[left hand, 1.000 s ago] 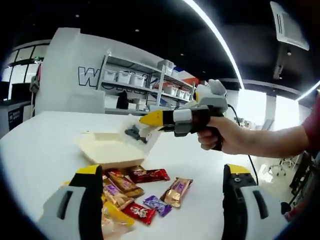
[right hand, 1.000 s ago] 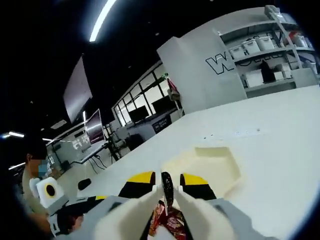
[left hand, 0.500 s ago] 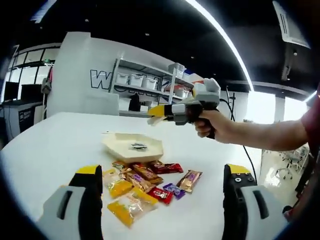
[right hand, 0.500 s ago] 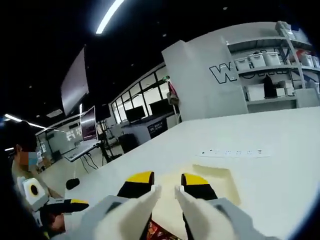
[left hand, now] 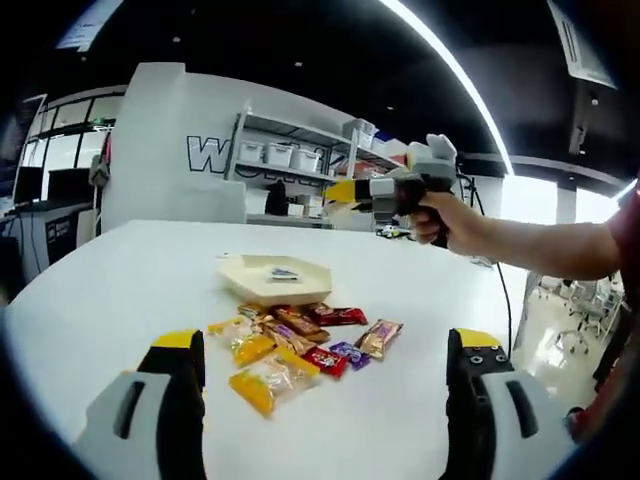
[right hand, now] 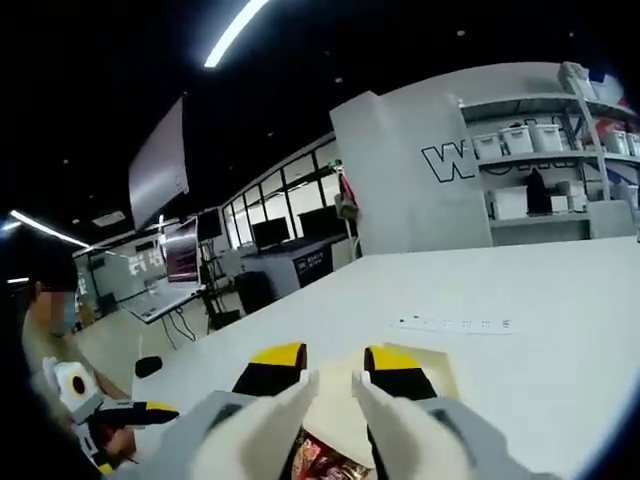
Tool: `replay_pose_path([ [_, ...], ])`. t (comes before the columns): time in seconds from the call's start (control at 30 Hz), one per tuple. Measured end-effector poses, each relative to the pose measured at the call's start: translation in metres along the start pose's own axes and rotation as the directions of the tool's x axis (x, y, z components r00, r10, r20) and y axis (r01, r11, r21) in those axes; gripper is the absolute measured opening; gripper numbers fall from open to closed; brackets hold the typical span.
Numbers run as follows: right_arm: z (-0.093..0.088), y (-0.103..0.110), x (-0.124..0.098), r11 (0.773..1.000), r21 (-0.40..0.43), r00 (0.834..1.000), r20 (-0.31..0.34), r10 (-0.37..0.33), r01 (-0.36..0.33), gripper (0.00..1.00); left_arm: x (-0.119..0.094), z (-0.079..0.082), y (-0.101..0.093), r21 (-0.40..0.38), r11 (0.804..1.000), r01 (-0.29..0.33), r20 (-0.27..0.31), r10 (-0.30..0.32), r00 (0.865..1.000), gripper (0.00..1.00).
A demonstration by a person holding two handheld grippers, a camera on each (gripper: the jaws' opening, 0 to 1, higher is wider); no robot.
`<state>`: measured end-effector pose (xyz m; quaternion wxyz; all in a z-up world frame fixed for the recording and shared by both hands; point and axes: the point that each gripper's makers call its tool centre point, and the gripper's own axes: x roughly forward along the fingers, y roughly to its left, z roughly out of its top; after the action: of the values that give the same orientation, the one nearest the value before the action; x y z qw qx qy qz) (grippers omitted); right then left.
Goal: Place the target food into the container with the food tongs after gripping and lifting it, then release it inside without dropping or visibly crushing the food.
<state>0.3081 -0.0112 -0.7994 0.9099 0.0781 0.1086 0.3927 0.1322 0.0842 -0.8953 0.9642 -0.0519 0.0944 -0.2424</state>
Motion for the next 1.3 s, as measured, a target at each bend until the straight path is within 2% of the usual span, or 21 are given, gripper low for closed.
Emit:
replay_pose_path([
  [0.17, 0.003, 0.008, -0.014, 1.000, -0.029, 1.000, 0.001, 0.001, -0.001, 0.18, -0.007, 0.002, -0.002, 0.030, 0.999, -0.015, 0.013, 0.015, 1.000, 0.99],
  [0.23, 0.000, 0.015, -0.024, 0.999, -0.025, 1.000, -0.004, 0.029, -0.029, 0.18, -0.013, -0.001, -0.001, 0.055, 0.998, -0.036, 0.002, 0.036, 0.999, 0.99],
  [0.27, -0.006, 0.022, -0.031, 0.998, -0.040, 0.999, -0.017, 0.051, -0.051, 0.18, -0.016, -0.002, -0.002, 0.053, 0.998, -0.034, 0.003, 0.034, 0.999, 0.99],
  [0.3, -0.018, 0.027, -0.034, 0.995, -0.043, 0.994, -0.067, 0.082, -0.085, 0.18, -0.020, -0.003, -0.003, 0.053, 0.998, -0.032, 0.002, 0.032, 0.999, 0.99],
  [0.4, -0.047, 0.032, -0.045, 0.988, -0.100, 0.982, -0.161, 0.099, -0.116, 0.19, -0.027, -0.007, -0.003, 0.067, 0.997, -0.039, -0.003, 0.040, 0.999, 0.98],
  [0.43, -0.067, 0.031, -0.052, 0.989, -0.097, 0.967, -0.238, 0.087, -0.113, 0.19, -0.029, -0.009, -0.002, 0.073, 0.996, -0.043, -0.004, 0.044, 0.999, 0.98],
  [0.47, -0.080, 0.033, -0.057, 0.982, -0.142, 0.959, -0.269, 0.084, -0.126, 0.19, -0.029, -0.013, 0.001, 0.074, 0.996, -0.052, -0.009, 0.053, 0.999, 0.98],
  [0.5, -0.086, 0.034, -0.060, 0.979, -0.152, 0.953, -0.289, 0.087, -0.136, 0.19, -0.030, -0.015, 0.002, 0.072, 0.996, -0.057, -0.015, 0.058, 0.998, 0.98],
  [0.53, -0.100, 0.034, -0.066, 0.972, -0.179, 0.936, -0.343, 0.084, -0.153, 0.19, -0.031, -0.019, 0.004, 0.065, 0.996, -0.064, -0.025, 0.065, 0.998, 0.98],
  [0.63, -0.117, 0.038, -0.078, 0.970, -0.181, 0.914, -0.399, 0.080, -0.164, 0.19, -0.031, -0.019, 0.000, 0.052, 0.997, -0.050, -0.015, 0.051, 0.999, 0.98],
  [0.67, -0.126, 0.039, -0.085, 0.971, -0.172, 0.894, -0.442, 0.075, -0.167, 0.19, -0.031, -0.019, -0.002, 0.058, 0.997, -0.042, -0.016, 0.042, 0.999, 0.98],
  [0.73, -0.137, 0.038, -0.093, 0.971, -0.171, 0.873, -0.484, 0.066, -0.168, 0.19, -0.031, -0.020, -0.004, 0.072, 0.997, -0.035, -0.021, 0.037, 0.999, 0.98],
  [0.83, -0.160, 0.032, -0.109, 0.966, -0.202, 0.828, -0.560, 0.022, -0.162, 0.19, -0.029, -0.021, -0.003, 0.077, 0.997, -0.030, -0.025, 0.032, 0.999, 0.98],
  [0.87, -0.162, 0.030, -0.110, 0.966, -0.208, 0.832, -0.554, 0.014, -0.155, 0.19, -0.028, -0.021, -0.002, 0.073, 0.997, -0.030, -0.025, 0.032, 0.999, 0.98],
  [1.0, -0.175, 0.022, -0.121, 0.969, -0.210, 0.812, -0.583, -0.018, -0.130, 0.20, -0.023, -0.017, -0.002, 0.054, 0.998, -0.022, -0.002, 0.022, 1.000, 0.98],
  [1.1, -0.186, 0.022, -0.125, 0.982, -0.157, 0.784, -0.620, -0.014, -0.106, 0.20, -0.021, -0.015, -0.004, 0.061, 0.998, -0.019, 0.018, 0.018, 1.000, 0.97],
  [1.17, -0.190, 0.021, -0.124, 0.980, -0.173, 0.782, -0.623, -0.028, -0.102, 0.20, -0.019, -0.018, -0.007, 0.053, 0.999, -0.011, 0.016, 0.010, 1.000, 0.97],
  [1.2, -0.194, 0.020, -0.124, 0.979, -0.180, 0.772, -0.635, -0.038, -0.100, 0.20, -0.019, -0.020, -0.009, 0.049, 0.999, -0.004, 0.014, 0.003, 1.000, 0.98],
  [1.23, -0.199, 0.019, -0.125, 0.976, -0.193, 0.755, -0.654, -0.049, -0.104, 0.19, -0.018, -0.023, -0.011, 0.045, 0.999, 0.008, 0.010, -0.009, 1.000, 0.98],
  [1.27, -0.192, 0.015, -0.117, 0.967, -0.225, 0.774, -0.631, -0.055, -0.115, 0.20, -0.018, -0.027, -0.013, 0.048, 0.999, 0.015, -0.004, -0.015, 1.000, 0.98],
  [1.3, -0.194, 0.016, -0.118, 0.973, -0.206, 0.766, -0.640, -0.053, -0.105, 0.20, -0.018, -0.028, -0.013, 0.051, 0.999, 0.015, -0.009, -0.015, 1.000, 0.98],
])
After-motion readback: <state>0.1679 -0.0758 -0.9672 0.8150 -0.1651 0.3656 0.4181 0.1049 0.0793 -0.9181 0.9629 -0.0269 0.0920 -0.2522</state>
